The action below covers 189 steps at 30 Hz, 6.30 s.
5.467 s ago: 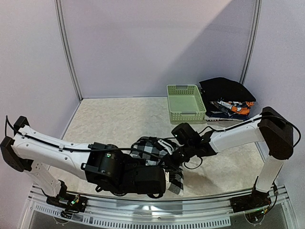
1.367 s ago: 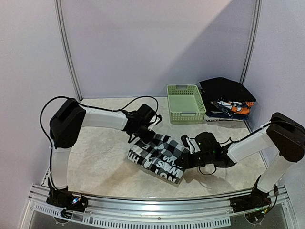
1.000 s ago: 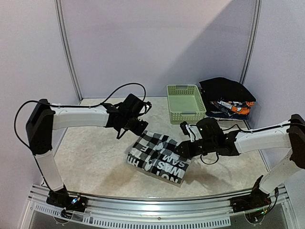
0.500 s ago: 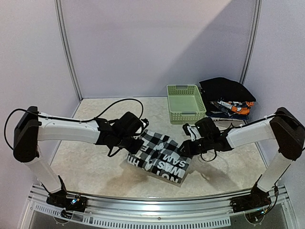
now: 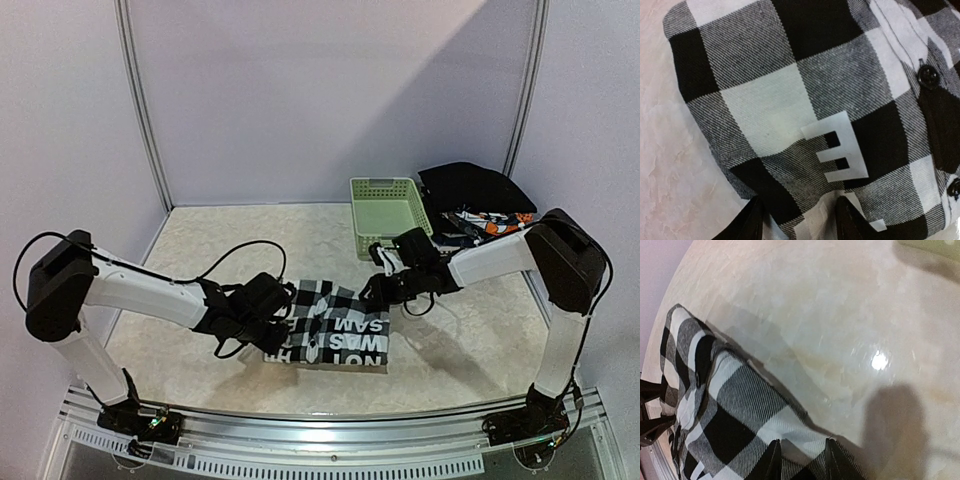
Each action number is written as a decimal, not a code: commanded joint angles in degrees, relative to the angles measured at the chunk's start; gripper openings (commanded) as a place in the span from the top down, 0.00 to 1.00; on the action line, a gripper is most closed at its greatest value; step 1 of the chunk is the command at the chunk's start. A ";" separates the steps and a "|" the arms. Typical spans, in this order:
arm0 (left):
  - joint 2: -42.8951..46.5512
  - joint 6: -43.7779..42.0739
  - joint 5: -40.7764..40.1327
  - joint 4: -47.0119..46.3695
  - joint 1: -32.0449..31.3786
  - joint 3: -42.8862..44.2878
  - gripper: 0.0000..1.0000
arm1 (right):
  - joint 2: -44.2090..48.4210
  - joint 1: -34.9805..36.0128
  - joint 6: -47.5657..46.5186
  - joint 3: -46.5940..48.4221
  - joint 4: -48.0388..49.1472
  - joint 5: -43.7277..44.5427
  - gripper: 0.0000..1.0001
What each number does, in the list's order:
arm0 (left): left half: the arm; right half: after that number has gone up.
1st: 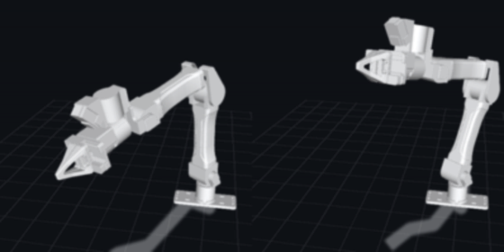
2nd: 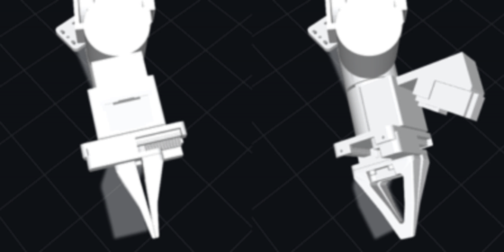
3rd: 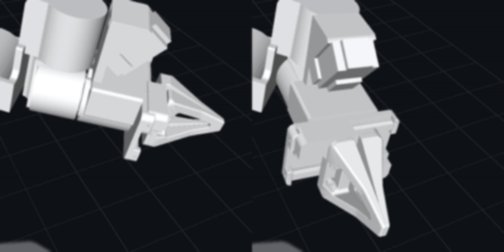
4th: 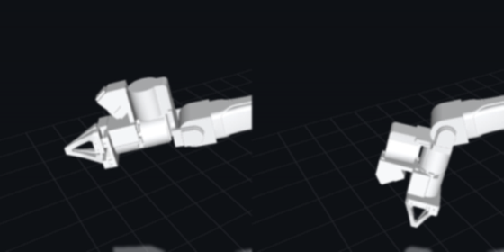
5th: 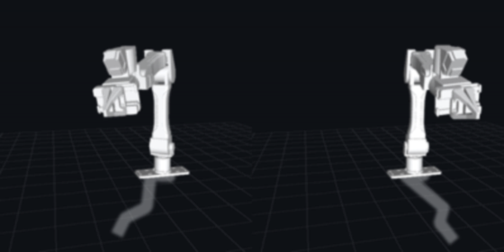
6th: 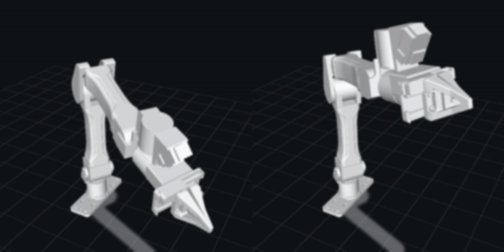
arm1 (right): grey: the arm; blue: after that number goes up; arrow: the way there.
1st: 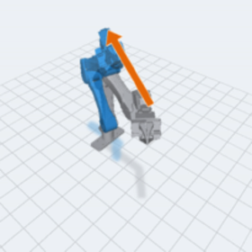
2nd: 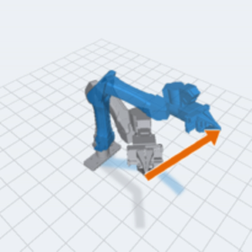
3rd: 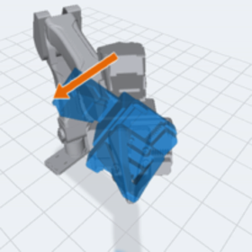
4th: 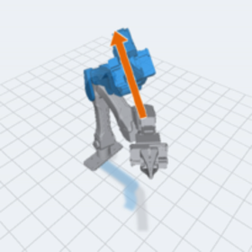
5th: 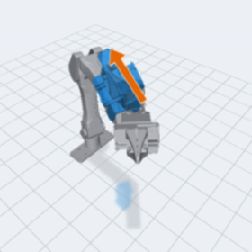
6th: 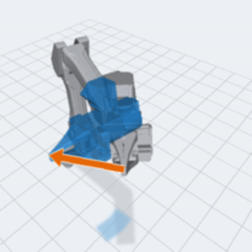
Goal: Fold and stack the mixed laundry pile
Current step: Adjust the square-folded shirt at the center of the board, then pick up the square-folded shirt from the center of the board, then pass from the left arm to the right
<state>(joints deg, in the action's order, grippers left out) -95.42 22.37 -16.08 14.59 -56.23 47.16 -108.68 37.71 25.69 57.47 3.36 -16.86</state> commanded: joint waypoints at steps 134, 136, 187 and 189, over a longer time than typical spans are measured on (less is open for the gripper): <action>-17.45 -51.73 -20.28 -20.54 -23.84 12.71 1.00 | 42.77 -2.12 23.69 -36.50 9.48 -3.70 0.01; -14.45 -51.11 -18.48 -22.57 -23.14 10.55 1.00 | 40.46 -2.11 25.10 -36.40 13.20 -7.30 0.01; -8.24 -44.89 -11.86 -28.22 -21.91 3.51 0.68 | -11.49 0.97 53.29 -25.97 69.82 -26.74 0.92; -5.76 -41.83 -9.37 -29.29 -21.67 1.76 0.38 | -11.02 0.87 52.72 -25.84 68.52 -27.18 0.95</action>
<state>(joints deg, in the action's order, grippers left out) -106.06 -24.73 -29.63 -12.91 -78.56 51.37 -119.85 38.61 79.50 30.79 73.25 -43.57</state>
